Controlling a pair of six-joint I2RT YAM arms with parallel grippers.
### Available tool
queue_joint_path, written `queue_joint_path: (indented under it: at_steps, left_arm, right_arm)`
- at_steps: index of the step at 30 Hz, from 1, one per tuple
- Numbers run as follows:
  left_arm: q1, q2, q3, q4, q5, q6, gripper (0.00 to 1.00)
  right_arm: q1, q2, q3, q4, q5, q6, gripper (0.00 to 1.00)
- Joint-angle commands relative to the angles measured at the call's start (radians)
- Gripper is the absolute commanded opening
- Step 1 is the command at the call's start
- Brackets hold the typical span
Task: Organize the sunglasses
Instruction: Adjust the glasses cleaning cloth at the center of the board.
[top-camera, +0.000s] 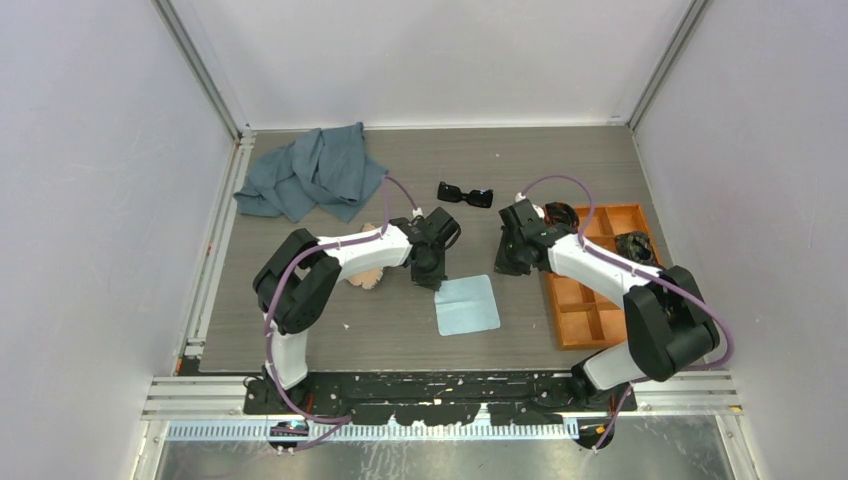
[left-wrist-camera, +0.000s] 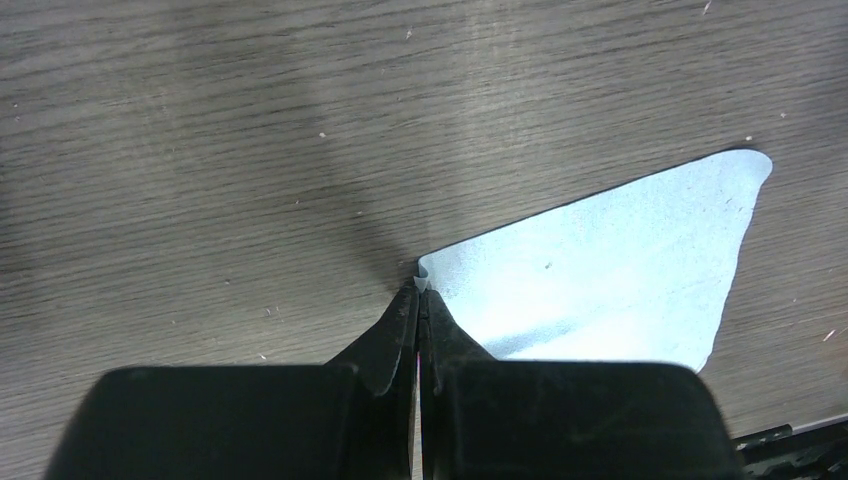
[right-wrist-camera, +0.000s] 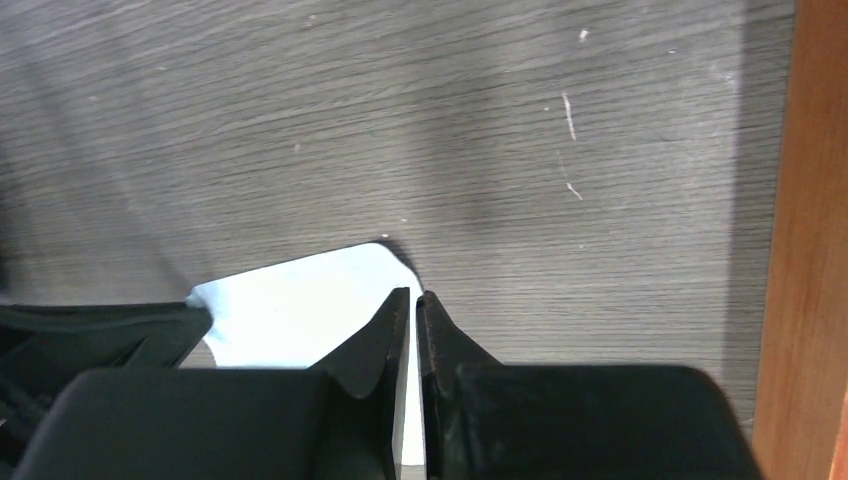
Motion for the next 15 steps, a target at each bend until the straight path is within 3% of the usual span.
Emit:
queue_joint_path:
  at_steps: [1, 10, 15]
  left_arm:
    - [0.001, 0.009, 0.001, -0.014, 0.009, 0.03, 0.01]
    - [0.001, 0.019, 0.005, -0.006, 0.02, 0.042, 0.01]
    - [0.001, 0.024, 0.013, -0.011, 0.02, 0.055, 0.0]
  right_arm:
    - [0.007, -0.036, 0.029, -0.014, -0.013, -0.026, 0.14]
    - [0.008, 0.086, 0.066, 0.017, -0.109, -0.1, 0.36]
    - [0.007, 0.149, 0.106, 0.005, -0.131, -0.153, 0.37]
